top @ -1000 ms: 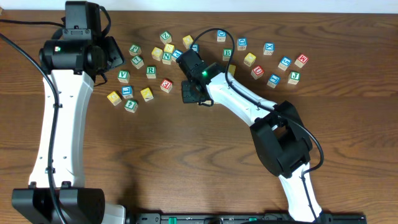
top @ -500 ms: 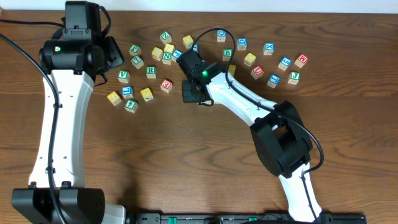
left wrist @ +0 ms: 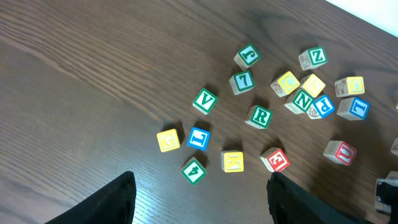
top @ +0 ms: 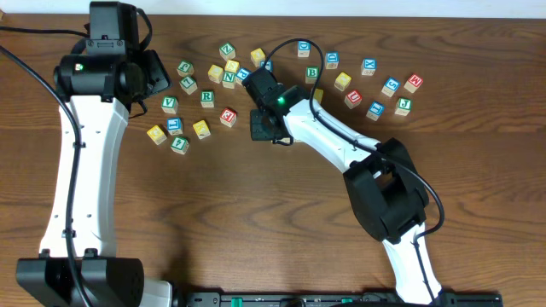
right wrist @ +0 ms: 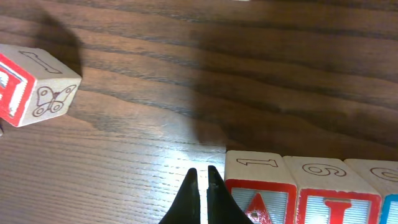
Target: Spell out AI2
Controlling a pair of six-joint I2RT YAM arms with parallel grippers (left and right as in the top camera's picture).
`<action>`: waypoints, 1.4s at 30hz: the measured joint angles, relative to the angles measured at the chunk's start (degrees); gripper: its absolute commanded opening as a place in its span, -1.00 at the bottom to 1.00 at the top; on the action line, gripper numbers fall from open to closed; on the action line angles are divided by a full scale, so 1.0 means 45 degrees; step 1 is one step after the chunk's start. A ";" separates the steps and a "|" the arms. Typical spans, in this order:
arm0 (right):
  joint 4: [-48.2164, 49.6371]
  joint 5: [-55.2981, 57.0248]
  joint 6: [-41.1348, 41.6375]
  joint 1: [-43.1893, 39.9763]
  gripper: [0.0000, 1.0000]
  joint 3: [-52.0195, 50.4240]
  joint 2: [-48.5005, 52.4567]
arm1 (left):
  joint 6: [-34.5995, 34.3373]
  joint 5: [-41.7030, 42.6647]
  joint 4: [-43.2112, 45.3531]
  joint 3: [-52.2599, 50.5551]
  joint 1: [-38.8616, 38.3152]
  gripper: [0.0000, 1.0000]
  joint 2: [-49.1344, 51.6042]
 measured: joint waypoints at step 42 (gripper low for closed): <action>-0.0559 -0.0243 -0.0019 -0.0568 -0.98 0.0000 0.0000 | 0.0000 0.0005 -0.0044 0.0000 0.0005 0.34 0.0000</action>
